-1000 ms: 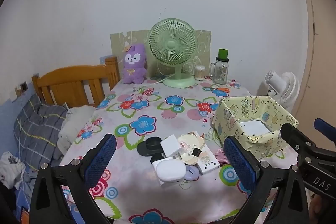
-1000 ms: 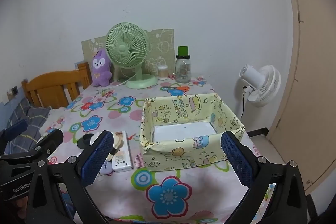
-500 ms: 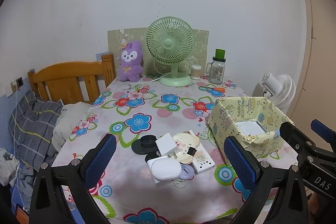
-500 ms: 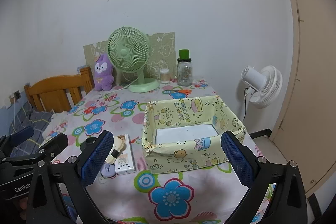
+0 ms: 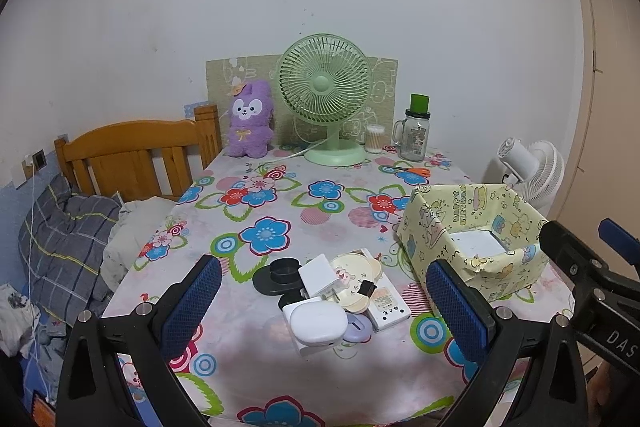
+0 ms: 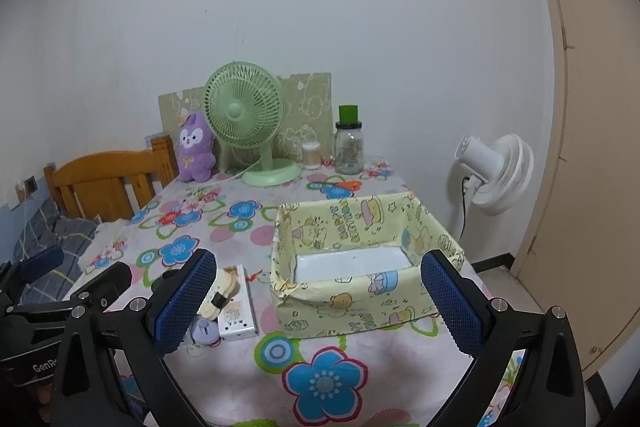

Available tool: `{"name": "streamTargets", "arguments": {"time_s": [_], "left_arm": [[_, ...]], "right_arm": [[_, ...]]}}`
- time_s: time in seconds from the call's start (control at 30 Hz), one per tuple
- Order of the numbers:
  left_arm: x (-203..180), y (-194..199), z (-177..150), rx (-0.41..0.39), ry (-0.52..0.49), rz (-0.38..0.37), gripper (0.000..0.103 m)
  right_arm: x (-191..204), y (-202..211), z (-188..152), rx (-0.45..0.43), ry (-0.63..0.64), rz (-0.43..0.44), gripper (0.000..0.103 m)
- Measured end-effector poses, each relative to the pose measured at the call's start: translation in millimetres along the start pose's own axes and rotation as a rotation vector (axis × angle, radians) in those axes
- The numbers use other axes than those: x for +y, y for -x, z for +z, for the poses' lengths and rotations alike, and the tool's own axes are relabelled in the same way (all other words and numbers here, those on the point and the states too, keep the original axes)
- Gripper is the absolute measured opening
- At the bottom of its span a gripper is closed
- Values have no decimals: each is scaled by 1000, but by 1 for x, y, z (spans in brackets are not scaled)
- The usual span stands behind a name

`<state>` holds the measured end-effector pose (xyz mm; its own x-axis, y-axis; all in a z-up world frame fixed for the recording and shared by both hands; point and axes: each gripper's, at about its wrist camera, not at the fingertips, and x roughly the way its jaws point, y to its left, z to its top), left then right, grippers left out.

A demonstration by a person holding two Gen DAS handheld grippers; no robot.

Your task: Organize rigid objects

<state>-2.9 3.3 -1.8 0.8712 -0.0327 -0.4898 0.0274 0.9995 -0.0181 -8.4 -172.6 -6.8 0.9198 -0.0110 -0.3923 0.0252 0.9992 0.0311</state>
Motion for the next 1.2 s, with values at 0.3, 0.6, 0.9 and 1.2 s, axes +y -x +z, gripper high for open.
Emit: {"name": "streamTargets", "arguments": {"time_s": [0.3,0.6,0.9,1.2], "left_arm": [[-1,0,0,-2,1,1,103],[0,0,-1,-3,11,2,103],[-2,2,-4,-5,9,-14,103],[-4,0,-4,4,1,-14,103]], "right_arm": [[0,1,1,-10,15,-3,103],[1,0,-1,-8,15,-2,103],[-3,-1,-3,0,-6,-14,103],[-3,-4,-4,20,-12,-18,103]]}}
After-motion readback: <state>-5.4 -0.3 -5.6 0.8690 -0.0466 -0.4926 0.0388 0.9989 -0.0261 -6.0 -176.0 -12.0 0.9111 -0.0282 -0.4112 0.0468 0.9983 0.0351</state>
